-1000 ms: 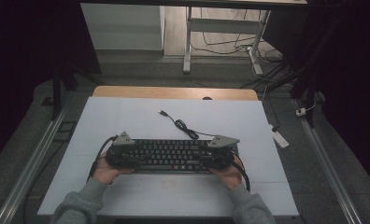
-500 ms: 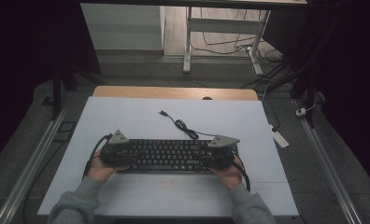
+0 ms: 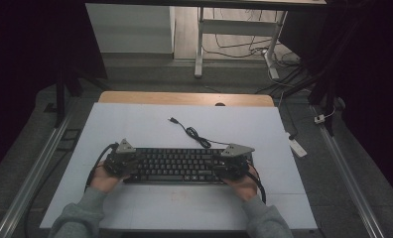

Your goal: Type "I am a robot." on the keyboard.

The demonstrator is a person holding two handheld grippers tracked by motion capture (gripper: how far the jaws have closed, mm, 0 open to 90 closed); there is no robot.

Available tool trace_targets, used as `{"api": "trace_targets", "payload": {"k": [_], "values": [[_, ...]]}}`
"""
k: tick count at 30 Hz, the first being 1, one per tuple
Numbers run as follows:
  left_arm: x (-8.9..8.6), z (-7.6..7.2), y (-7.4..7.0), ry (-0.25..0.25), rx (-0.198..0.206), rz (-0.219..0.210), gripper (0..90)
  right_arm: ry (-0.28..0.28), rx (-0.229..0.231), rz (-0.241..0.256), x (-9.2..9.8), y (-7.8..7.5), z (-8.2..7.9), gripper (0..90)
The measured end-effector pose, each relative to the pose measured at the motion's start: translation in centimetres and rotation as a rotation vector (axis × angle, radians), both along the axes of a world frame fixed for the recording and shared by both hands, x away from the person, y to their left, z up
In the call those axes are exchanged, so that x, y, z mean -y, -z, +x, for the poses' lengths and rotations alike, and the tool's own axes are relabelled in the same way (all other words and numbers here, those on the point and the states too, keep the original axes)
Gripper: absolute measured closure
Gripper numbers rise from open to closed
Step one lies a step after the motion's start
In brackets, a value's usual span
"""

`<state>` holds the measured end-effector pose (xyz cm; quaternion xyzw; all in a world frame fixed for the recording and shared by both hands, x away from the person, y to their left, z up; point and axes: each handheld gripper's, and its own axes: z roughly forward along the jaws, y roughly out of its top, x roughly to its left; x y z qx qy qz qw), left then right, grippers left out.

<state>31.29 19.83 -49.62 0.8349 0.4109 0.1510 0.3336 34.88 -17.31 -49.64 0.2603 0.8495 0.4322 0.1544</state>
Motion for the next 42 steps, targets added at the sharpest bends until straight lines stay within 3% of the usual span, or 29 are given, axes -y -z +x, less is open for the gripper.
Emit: {"api": "trace_targets", "payload": {"k": [18, 33, 36, 39, 42], "values": [[-0.1, 0.5, 1.5, -0.006, -0.059, 0.054, 88.9, 0.001, 0.0, -0.007, -0.1, 0.1, 0.0, 54.8], [0.1, 0.6, 2.1, -0.016, -0.071, 0.075, 89.0, 0.001, 0.001, -0.006, -0.1, 0.1, 0.0, 54.8], [0.0, 0.5, 1.9, -0.011, -0.06, 0.055, 89.0, 0.002, 0.002, -0.005, -0.1, 0.1, 0.0, 54.8], [-0.3, 0.3, 1.1, -0.014, -0.021, -0.015, 88.3, 0.002, 0.001, -0.005, -0.1, 0.1, 0.0, 54.7], [-0.5, 0.0, 0.3, -0.009, 0.003, -0.075, 79.0, 0.003, 0.0, -0.006, -0.1, 0.1, 0.0, 54.7]]}}
